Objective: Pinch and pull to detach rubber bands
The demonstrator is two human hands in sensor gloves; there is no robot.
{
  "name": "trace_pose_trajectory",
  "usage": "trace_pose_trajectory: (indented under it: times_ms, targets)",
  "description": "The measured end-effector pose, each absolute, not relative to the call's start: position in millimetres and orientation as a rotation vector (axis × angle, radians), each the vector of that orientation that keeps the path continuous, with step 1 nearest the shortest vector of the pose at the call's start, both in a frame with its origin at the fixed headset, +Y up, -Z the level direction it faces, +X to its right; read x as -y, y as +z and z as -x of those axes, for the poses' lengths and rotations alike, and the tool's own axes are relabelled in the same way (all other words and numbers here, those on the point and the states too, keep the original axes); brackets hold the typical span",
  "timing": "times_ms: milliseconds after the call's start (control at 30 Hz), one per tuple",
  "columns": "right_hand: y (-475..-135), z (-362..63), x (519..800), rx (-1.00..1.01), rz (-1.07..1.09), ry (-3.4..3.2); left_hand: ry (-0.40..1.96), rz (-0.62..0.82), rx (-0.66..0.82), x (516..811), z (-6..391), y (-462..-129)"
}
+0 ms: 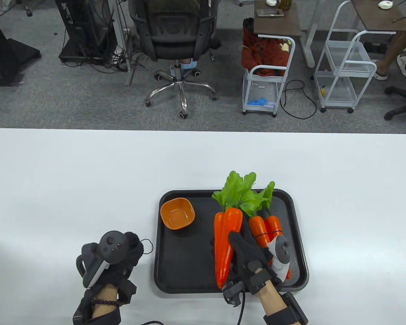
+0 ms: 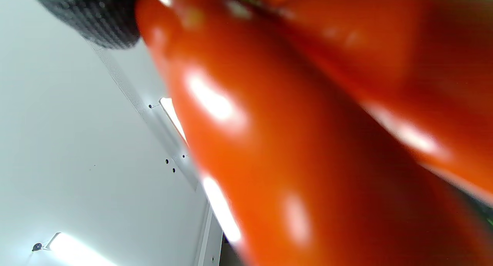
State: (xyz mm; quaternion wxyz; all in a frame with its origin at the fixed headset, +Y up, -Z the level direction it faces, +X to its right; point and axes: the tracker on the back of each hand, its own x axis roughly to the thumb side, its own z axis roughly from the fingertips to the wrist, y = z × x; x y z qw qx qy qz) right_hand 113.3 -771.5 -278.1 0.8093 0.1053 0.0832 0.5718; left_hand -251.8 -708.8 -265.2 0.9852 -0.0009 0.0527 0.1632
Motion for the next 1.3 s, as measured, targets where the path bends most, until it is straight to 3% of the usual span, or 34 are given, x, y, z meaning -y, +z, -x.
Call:
trace_pose_trajectory:
  times_ms: [233, 567, 967, 1300]
  targets:
    - [-278.4, -113.1, 772.3, -0.179, -0.23, 1.222, 0.352, 0.007, -0.135, 721.1, 255.9, -272.6]
    - [-278.3, -113.6, 772.5, -0.187, -0.23, 1.215, 0.362, -0.052, -0.104, 716.5, 221.8, -301.8]
    - [-278.3, -116.6, 772.4, -0.183, -0.219, 1.217, 0.193, -0.073, -0.071, 707.4, 176.9, -347.6]
    - [-278.8, -119.1, 770.7, -0.174, -0.216, 1.253, -0.093, -0.025, 0.019, 712.8, 140.7, -370.9]
